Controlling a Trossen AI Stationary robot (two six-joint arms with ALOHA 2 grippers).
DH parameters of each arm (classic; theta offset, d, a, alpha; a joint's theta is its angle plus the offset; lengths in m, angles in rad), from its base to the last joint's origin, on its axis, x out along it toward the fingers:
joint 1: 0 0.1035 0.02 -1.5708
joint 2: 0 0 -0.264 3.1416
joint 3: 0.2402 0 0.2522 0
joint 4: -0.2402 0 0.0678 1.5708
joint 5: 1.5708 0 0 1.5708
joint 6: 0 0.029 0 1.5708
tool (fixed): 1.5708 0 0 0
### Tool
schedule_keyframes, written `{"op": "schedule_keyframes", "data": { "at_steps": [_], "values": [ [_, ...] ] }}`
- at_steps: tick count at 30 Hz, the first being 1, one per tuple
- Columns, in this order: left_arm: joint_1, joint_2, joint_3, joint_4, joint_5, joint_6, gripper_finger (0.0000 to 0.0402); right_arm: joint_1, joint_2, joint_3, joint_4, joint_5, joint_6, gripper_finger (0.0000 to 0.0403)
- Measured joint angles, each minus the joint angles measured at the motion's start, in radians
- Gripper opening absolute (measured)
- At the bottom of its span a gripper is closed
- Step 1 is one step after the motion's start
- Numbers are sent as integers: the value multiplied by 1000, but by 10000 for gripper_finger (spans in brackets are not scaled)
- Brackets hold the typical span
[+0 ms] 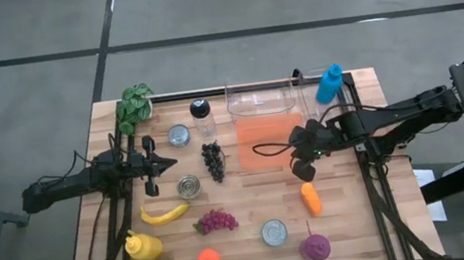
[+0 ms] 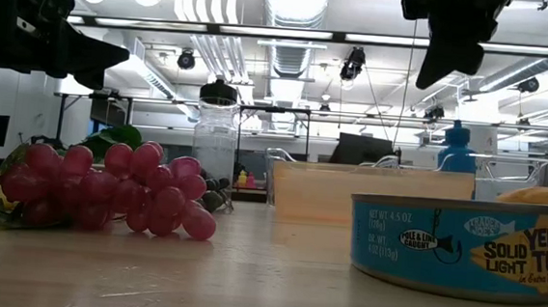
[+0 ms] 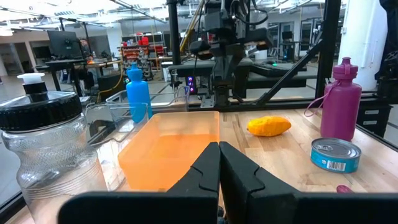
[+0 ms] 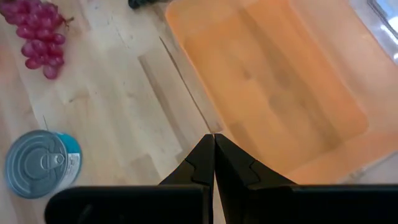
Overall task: Pick & Place Food Item
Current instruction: Put the mango into the left transparent bin
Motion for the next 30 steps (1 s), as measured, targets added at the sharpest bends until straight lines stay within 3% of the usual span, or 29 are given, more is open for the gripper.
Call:
{"op": "schedule_keyframes", "data": {
  "at_steps": [15,30],
  "values": [
    [0,0,0,0,0,0,6,0,5,0,7,-7,4,18],
    [0,0,0,0,0,0,6,0,19,-7,-3,-6,-9,161]
  ]
}}
